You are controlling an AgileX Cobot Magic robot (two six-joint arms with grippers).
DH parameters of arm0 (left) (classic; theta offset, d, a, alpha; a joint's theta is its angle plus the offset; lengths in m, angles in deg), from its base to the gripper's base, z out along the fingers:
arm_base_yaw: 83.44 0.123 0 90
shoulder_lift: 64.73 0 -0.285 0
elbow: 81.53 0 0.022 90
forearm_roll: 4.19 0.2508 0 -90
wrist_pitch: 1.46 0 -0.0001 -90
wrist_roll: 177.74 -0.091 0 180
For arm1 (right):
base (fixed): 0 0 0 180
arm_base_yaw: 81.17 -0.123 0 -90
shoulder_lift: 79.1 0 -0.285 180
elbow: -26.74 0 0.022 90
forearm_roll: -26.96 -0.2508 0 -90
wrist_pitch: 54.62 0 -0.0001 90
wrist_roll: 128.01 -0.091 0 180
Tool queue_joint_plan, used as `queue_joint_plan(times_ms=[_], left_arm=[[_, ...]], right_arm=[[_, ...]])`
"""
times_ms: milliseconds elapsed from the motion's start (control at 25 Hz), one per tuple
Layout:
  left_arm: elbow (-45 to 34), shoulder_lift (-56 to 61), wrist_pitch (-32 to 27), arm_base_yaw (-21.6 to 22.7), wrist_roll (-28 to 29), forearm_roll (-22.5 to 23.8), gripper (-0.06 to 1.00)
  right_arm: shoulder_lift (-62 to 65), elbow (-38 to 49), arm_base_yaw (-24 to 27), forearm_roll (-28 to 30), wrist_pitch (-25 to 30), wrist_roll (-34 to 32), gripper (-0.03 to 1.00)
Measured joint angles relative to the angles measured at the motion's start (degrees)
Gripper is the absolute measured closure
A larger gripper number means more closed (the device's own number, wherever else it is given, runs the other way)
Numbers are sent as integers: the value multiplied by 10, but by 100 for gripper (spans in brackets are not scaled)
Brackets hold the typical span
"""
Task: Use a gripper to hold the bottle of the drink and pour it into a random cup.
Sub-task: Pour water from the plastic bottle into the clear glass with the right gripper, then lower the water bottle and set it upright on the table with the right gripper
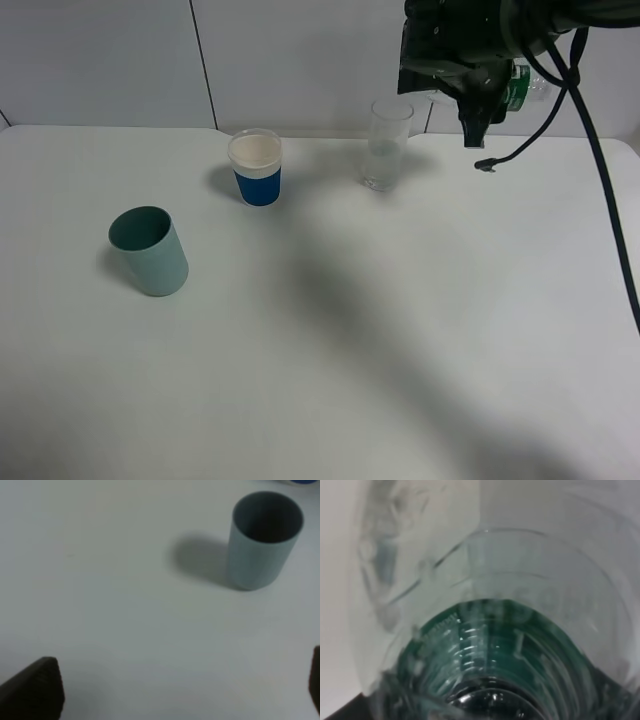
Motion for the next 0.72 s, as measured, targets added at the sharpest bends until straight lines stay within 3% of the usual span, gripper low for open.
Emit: queue_joint_plan(times_ms=[280, 720], left_arm=[[0, 0, 0, 0, 0, 0, -5], [0, 0, -1, 0, 0, 0, -5]], right_arm=[[0, 0, 0, -36, -25, -161, 42], [30, 0, 0, -119, -82, -233, 42]])
